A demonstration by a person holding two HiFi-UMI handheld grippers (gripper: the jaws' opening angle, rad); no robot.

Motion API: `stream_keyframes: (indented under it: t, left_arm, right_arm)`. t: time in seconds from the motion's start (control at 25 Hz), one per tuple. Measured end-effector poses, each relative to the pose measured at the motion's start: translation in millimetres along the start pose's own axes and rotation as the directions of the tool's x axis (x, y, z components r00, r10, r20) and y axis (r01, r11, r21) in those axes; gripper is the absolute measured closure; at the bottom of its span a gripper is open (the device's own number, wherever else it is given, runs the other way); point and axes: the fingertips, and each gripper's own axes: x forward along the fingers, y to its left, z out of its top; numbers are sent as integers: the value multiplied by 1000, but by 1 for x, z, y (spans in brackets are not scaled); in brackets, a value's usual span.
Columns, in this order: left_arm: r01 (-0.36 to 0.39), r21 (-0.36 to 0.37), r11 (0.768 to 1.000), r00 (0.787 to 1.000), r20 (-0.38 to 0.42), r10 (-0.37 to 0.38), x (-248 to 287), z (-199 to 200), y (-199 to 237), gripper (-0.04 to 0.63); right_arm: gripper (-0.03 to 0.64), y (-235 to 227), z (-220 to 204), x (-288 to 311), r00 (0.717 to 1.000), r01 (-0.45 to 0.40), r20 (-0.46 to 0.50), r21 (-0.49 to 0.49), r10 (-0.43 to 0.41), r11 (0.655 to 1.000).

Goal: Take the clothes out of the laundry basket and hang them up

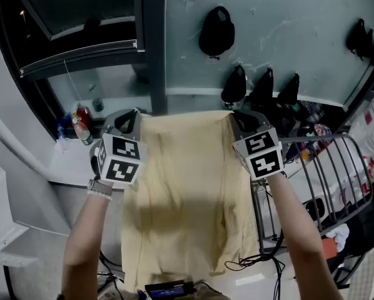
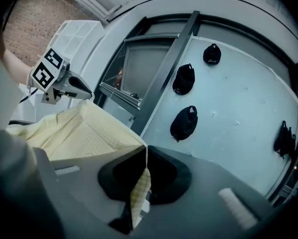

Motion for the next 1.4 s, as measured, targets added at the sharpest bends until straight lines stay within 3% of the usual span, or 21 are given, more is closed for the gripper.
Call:
stream_keyframes:
  t: [0.16,0.32,0.52,0.72,0.8,0.88,0.96,1.2,1.4]
  left_arm:
    - [13,5,1000,1000,-21,-13,39,-21,3,591]
    - [72,-7,997,994,-76,-73,83,-60,-14,591]
    - [171,-60,983,975,-130,-178,122,-111,-55,588]
    - [199,-71,977,957,-201,-209,134,-148,-79,579]
    - [239,-90,967,942,-218,-253,133,-155,-89,523]
    - [272,-121,955,931,-218,-293,129,-158,-96,439]
    - [276,-147,950,931,-204,-302,120,-158,-97,406]
    - [211,-165,963,968,-99,-229,70,-123,-81,418]
    - [158,-161,974,986,-24,-164,8,-92,-71,449]
  right_arm:
    - [606,-1,-18,42,999,-3,-37,25,4,1000]
    - [606,9,-68,85,990,-34,-137,87,46,996]
    - [606,23,-134,118,958,-67,-266,149,106,986]
    - [604,42,-166,131,939,-88,-311,188,145,978]
    - [570,46,-168,131,937,-104,-307,205,164,973]
    - [490,50,-168,128,931,-137,-304,224,203,965]
    - [446,54,-162,122,931,-153,-291,245,223,957]
    - [445,55,-130,79,972,-113,-168,286,166,952]
    - [445,70,-85,29,989,-133,-18,284,144,950]
